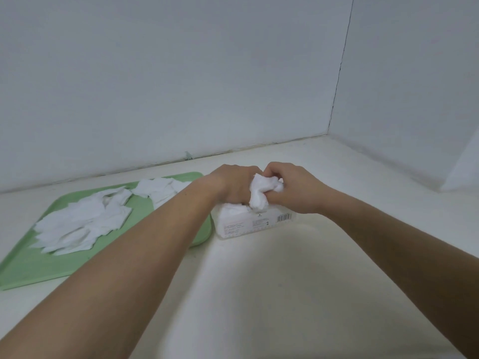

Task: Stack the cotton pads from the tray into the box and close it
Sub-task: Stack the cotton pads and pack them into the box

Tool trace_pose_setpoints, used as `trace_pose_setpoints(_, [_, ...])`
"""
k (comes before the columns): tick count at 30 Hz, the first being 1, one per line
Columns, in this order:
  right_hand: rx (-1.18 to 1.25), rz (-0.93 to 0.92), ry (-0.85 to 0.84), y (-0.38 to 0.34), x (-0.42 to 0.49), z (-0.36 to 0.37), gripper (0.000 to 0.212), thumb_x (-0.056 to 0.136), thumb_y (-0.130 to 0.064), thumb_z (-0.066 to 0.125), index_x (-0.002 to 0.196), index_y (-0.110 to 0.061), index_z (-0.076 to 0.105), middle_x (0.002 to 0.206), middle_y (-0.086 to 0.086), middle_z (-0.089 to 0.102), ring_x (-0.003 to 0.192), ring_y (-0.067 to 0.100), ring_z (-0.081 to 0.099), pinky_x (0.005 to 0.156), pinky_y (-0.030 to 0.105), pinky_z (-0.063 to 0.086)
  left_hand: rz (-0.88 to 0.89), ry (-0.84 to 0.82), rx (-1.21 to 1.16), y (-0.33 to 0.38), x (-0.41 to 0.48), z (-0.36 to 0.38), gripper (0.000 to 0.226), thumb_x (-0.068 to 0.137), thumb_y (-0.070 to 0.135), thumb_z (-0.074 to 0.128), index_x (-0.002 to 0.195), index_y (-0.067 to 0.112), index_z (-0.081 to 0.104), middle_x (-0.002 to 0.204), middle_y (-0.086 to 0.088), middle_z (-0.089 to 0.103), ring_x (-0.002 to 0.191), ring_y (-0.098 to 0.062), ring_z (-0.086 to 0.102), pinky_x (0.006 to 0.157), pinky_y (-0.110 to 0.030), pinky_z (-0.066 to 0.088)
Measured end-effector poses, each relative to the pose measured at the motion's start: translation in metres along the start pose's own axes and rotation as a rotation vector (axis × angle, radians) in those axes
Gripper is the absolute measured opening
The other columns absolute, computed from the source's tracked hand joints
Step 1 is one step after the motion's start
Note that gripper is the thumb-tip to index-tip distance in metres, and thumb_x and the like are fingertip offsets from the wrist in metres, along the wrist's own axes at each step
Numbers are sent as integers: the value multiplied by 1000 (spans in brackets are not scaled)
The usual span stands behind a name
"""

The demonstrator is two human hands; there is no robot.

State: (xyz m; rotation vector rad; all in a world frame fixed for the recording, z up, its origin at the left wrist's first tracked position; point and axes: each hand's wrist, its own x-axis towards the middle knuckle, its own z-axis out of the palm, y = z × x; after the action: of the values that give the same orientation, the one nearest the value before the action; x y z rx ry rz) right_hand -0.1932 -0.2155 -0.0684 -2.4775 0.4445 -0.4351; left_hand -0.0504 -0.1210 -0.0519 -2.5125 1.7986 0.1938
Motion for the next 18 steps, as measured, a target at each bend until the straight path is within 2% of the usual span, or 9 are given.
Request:
trace_pose_setpoints(3, [-23, 29, -58, 2, -1, -3, 20, 78, -20, 74, 90, -24, 59, 82, -8, 56, 63, 6, 45, 55, 18, 34, -27, -26, -15, -1, -3, -1, 48, 87, 44, 63, 129, 29, 49, 102, 5, 69, 93, -21, 65, 79, -36, 49])
trace_pose_setpoints(7, [-59, 44, -155, -4, 1, -4, 27, 79, -33, 76, 86, -17, 55, 80, -7, 50, 67, 12, 44, 61, 26, 34, -26, -41, -70, -3, -9, -2, 46, 88, 38, 62, 131, 26, 51, 111, 1, 70, 102, -26, 66, 91, -42, 52])
trace_pose_setpoints(10, [-95, 40, -227, -10, 2, -5, 41, 83, -46, 74, 80, -19, 44, 75, -3, 39, 66, 17, 39, 61, 30, 26, -35, -43, -62, -6, -8, 0, 49, 89, 41, 60, 135, 29, 47, 114, 3, 68, 104, -25, 64, 91, -42, 52])
trace_pose_setpoints(13, [-108, 56, -245, -14, 3, -6, 55, 84, -48, 72, 69, -18, 29, 70, -3, 27, 60, 16, 27, 58, 30, 17, -56, -41, -42, -8, -5, 2, 58, 90, 38, 58, 144, 36, 39, 118, 7, 64, 105, -23, 60, 92, -39, 50])
trace_pose_setpoints(18, [-250, 74, -309, -24, 10, -12, 55, 85, -41, 73, 59, -25, 28, 61, -10, 27, 53, 10, 30, 52, 27, 21, -81, -37, -73, -13, 1, 6, 69, 78, 44, 69, 140, 43, 38, 107, 11, 65, 100, -21, 60, 91, -40, 52])
